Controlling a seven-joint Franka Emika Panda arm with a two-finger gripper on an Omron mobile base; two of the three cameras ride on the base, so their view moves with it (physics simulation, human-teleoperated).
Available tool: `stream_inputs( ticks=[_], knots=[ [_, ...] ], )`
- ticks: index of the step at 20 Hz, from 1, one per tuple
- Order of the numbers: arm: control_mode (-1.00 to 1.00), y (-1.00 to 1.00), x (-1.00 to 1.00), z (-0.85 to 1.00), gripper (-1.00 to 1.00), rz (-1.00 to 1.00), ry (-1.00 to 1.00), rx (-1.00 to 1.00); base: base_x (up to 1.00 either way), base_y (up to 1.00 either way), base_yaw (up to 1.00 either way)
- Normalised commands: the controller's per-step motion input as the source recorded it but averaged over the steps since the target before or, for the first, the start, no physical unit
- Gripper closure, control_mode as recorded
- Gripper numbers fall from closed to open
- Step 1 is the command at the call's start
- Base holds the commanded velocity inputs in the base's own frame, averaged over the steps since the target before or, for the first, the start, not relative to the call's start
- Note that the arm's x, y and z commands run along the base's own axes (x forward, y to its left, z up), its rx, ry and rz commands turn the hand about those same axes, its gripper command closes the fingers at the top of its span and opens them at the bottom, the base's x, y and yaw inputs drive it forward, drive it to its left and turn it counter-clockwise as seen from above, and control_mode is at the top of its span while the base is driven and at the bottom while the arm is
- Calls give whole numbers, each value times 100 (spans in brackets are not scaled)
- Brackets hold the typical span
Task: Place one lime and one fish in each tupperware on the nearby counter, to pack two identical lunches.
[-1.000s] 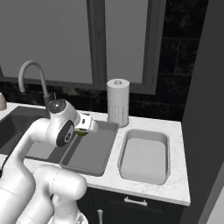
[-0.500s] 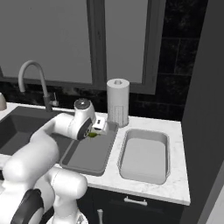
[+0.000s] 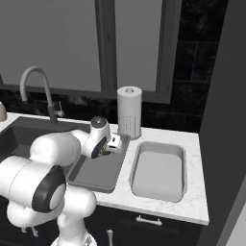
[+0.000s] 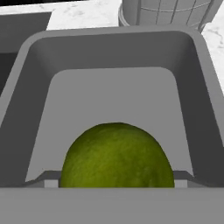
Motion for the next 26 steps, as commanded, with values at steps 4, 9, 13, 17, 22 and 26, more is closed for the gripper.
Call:
stream_inputs(
  ticks=[4,9,13,17,22,26],
  knots=[
    [-100,10,21,-13,-100,0,-2,0,0,0,0],
    [-100,16,0,5,-100,0,-2,0,0,0,0],
    [-100,6,2,11,-100,-3,0,0,0,0,0],
    [-100,-1,-5,53,-100,-10,-1,0,0,0,0],
    [-100,0,-86,90,-100,-5,-12,0,0,0,0],
    [-100,0,-100,59,-100,0,-23,0,0,0,0]
  ],
)
